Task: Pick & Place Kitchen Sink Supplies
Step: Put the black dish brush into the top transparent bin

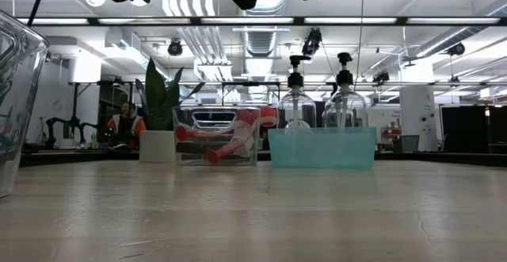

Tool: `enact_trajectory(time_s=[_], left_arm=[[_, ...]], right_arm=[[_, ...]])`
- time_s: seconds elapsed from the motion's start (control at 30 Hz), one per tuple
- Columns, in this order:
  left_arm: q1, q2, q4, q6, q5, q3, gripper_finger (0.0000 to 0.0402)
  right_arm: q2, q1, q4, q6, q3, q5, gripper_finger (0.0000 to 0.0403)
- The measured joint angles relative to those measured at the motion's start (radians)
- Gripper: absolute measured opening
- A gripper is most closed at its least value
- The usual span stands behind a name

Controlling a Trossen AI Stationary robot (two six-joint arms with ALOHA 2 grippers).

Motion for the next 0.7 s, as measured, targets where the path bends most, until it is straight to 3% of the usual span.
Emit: enact_trajectory(time_s=[0.17,0.53,0.7], left_arm=[[0.0,-0.003,0.004,-0.018,0.0,0.002,0.023],[0.002,-0.004,-0.004,-0.053,0.009,0.001,0.0103],[0.002,-0.004,-0.004,-0.052,0.01,0.001,0.0102]], right_arm=[[0.0,0.0,0.001,-0.002,-0.002,0.007,0.0126],[0.0,-0.014,0.018,0.006,-0.004,-0.015,0.0127],[0.0,-0.016,0.016,0.005,-0.005,-0.016,0.0138]])
